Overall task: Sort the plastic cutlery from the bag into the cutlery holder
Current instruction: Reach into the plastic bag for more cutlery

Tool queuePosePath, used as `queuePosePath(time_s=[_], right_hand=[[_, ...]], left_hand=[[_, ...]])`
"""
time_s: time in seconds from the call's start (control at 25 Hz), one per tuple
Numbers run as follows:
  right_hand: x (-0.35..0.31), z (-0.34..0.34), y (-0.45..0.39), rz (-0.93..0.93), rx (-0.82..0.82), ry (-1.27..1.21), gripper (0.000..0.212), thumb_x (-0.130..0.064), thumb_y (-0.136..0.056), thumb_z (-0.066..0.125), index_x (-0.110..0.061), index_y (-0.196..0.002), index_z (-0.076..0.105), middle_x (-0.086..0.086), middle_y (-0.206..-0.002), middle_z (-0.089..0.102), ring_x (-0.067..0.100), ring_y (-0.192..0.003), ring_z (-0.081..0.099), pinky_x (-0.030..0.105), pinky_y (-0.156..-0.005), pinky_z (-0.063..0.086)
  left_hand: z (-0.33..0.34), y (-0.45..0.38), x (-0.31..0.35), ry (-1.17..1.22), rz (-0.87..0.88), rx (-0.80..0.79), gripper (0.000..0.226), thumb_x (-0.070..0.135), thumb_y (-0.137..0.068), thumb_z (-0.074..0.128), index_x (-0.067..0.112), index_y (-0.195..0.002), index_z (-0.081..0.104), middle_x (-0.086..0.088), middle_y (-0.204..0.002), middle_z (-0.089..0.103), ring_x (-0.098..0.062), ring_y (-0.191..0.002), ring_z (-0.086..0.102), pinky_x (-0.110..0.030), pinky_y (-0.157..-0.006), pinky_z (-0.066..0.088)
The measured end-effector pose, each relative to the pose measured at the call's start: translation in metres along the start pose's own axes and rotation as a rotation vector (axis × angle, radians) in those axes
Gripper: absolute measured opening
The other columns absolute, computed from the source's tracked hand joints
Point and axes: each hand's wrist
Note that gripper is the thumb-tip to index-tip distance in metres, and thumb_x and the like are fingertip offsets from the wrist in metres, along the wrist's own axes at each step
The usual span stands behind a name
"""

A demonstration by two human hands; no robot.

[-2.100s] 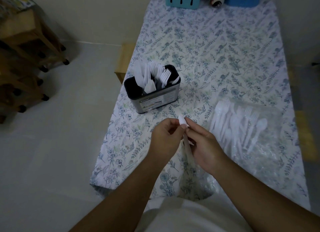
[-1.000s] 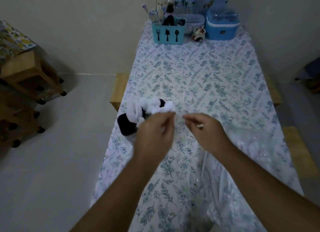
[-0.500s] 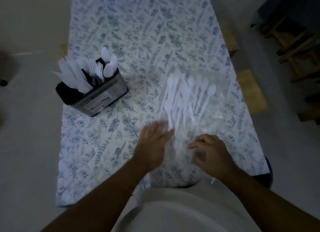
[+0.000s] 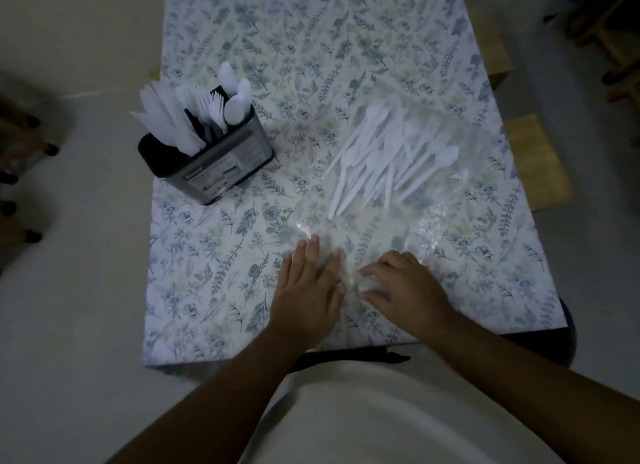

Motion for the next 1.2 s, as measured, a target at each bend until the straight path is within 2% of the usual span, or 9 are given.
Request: queuePosePath(time_s=[0.12,0.2,0.32,0.44,0.6,0.76,1.0,1.12,1.2], right_hand=[[-0.011,-0.003,-0.021,0.053,-0.002,-0.012,0.025,-0.044,-0.086,0.072,-0.027,-0.105,0.071,-0.007,-0.099,0.065,0.017,-0.094,0.062,0.035,-0.074,0.053],[-0.012,-0.005,-0.027,0.066,-0.013,-0.044,0.012,-0.037,-0.090,0.067,-0.028,-0.096,0.072,-0.008,-0.091,0.065,0.017,-0.087,0.065,0.035,-0.072,0.055],[-0.007,-0.010,-0.032,0.158,-0.077,-0.198,0.011,-0.032,-0.091,0.067,-0.027,-0.093,0.077,-0.010,-0.086,0.071,0.012,-0.079,0.068,0.036,-0.073,0.058],[-0.010,-0.014,-0.036,0.161,-0.138,-0.145,0.013,-0.031,-0.094,0.062,-0.026,-0.093,0.074,-0.009,-0.080,0.071,0.011,-0.071,0.065,0.033,-0.067,0.056],[-0.009,-0.013,-0.038,0.140,-0.104,-0.096,0.017,-0.025,-0.101,0.052,-0.015,-0.095,0.064,0.000,-0.076,0.066,0.017,-0.064,0.060,0.034,-0.060,0.051],[-0.009,-0.015,-0.039,0.078,-0.163,-0.054,0.015,-0.026,-0.099,0.056,-0.014,-0.091,0.060,-0.004,-0.070,0.057,0.016,-0.062,0.055,0.032,-0.057,0.042],[-0.012,-0.023,-0.057,0.017,-0.301,0.010,0.026,-0.026,-0.101,0.047,-0.023,-0.075,0.046,0.001,-0.068,0.055,0.022,-0.063,0.055,0.038,-0.058,0.043],[-0.015,-0.022,-0.057,0.053,-0.252,0.040,0.024,-0.026,-0.100,0.046,-0.019,-0.077,0.046,-0.001,-0.066,0.051,0.022,-0.063,0.053,0.036,-0.057,0.040],[-0.020,-0.018,-0.053,0.102,-0.183,0.030,0.025,-0.024,-0.101,0.047,-0.017,-0.077,0.044,-0.001,-0.065,0.048,0.022,-0.062,0.050,0.034,-0.056,0.036]], left_hand=[[-0.002,0.015,-0.005,0.123,-0.023,-0.042,0.063,0.040,-0.100,0.043,0.022,-0.158,0.027,-0.008,-0.169,0.006,-0.026,-0.156,0.001,-0.045,-0.124,0.008],[-0.004,0.025,-0.004,0.153,0.058,-0.050,0.061,0.033,-0.095,0.048,0.023,-0.154,0.035,-0.009,-0.166,0.019,-0.029,-0.152,0.016,-0.046,-0.121,0.019],[-0.007,0.024,0.006,0.156,0.133,0.007,0.061,0.028,-0.087,0.053,0.023,-0.148,0.045,-0.008,-0.140,0.048,-0.028,-0.123,0.047,-0.045,-0.104,0.044],[-0.007,0.014,0.016,0.057,0.148,0.057,0.060,0.028,-0.084,0.053,0.022,-0.144,0.049,-0.008,-0.125,0.055,-0.029,-0.105,0.052,-0.043,-0.091,0.045],[-0.004,0.004,0.020,0.037,0.167,0.060,0.056,0.026,-0.083,0.057,0.013,-0.137,0.056,-0.013,-0.130,0.057,-0.034,-0.118,0.054,-0.047,-0.100,0.045],[-0.008,0.000,0.019,0.066,0.195,0.003,0.060,0.029,-0.079,0.056,0.011,-0.136,0.057,-0.010,-0.140,0.057,-0.030,-0.134,0.049,-0.046,-0.113,0.036],[-0.013,-0.006,0.027,-0.010,0.151,-0.153,0.070,0.035,-0.077,0.054,0.004,-0.139,0.055,-0.014,-0.136,0.059,-0.035,-0.135,0.050,-0.051,-0.110,0.043],[-0.022,-0.014,0.033,-0.031,0.155,-0.177,0.065,0.033,-0.082,0.058,0.008,-0.142,0.051,-0.011,-0.137,0.055,-0.035,-0.136,0.046,-0.050,-0.101,0.049],[-0.029,-0.017,0.038,-0.078,0.169,-0.235,0.065,0.036,-0.090,0.050,0.013,-0.149,0.039,-0.007,-0.147,0.043,-0.033,-0.143,0.034,-0.050,-0.104,0.043]])
Point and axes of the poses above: each hand's wrist, its own y-axis away from the middle knuckle, its own z-axis out of the palm, x = y × z
